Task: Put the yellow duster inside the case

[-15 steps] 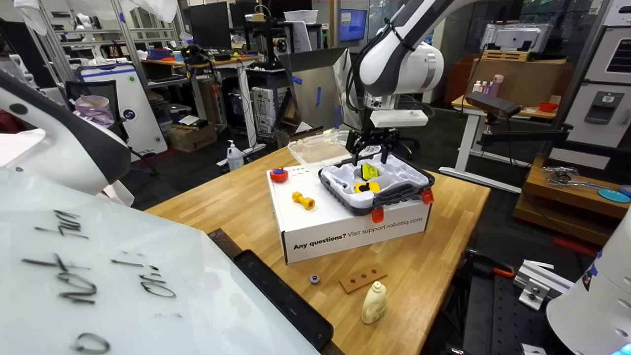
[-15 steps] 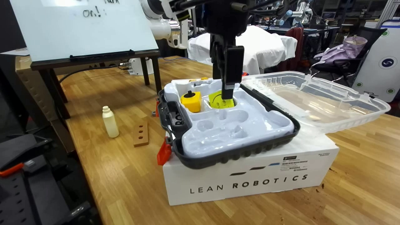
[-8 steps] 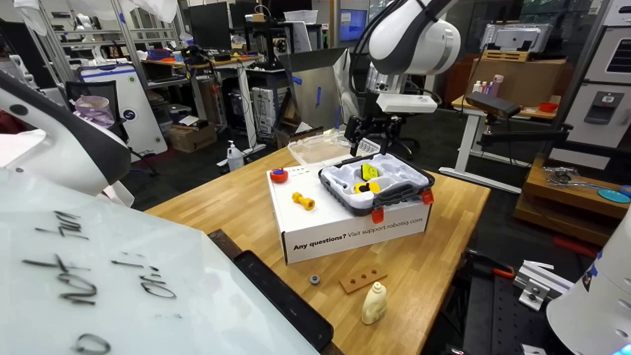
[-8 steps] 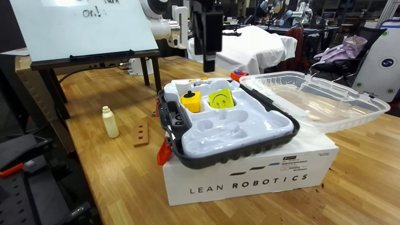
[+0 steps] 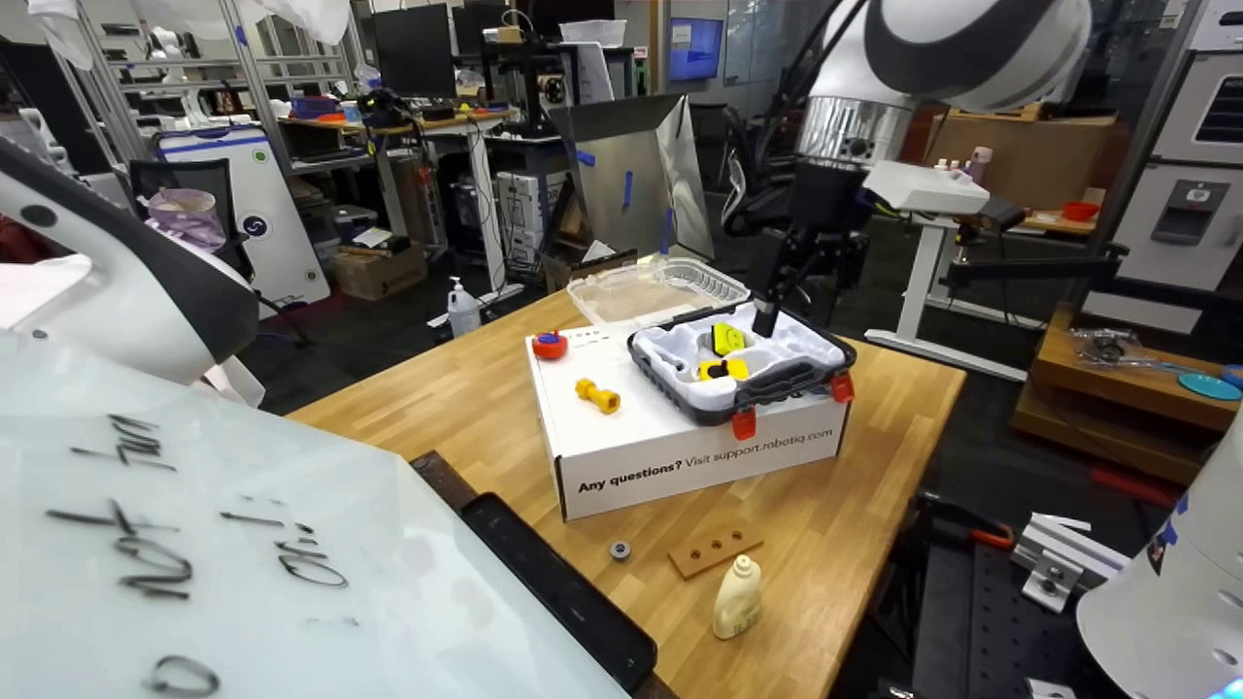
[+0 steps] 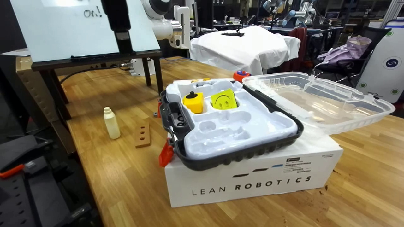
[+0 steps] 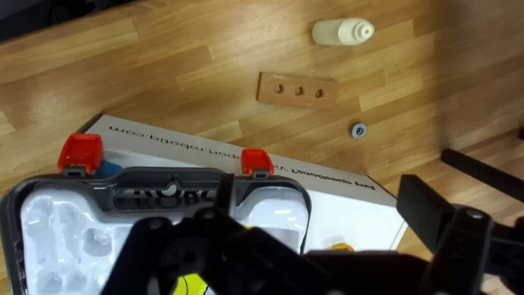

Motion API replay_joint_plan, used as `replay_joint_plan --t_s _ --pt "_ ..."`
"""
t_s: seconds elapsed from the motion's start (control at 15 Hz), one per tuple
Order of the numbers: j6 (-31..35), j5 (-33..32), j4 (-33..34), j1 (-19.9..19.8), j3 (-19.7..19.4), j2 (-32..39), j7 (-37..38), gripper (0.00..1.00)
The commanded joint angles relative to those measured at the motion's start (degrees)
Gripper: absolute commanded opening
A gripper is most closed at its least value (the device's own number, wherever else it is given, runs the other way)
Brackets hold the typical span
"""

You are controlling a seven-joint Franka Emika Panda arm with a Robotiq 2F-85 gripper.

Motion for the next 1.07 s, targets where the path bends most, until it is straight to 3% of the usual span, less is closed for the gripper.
replay_joint_plan --t_s 0.0,0.27,0.33,0.47,1.0 --pt "-4.54 -1.71 -0.78 -0.68 -0.76 -7.01 -3.54 1.00" --pt "-14.43 -3.97 -0.05 -3.48 -5.54 -14.88 -8.65 1.00" --pt "-9.88 -2.94 0.03 -2.44 -3.42 -11.95 -6.05 1.00" --pt "-13.45 -3.45 -0.05 -3.72 -5.44 -14.90 -8.09 1.00" --pt "-13.86 -3.43 -0.23 -3.53 -5.43 -15.15 -8.22 1.00"
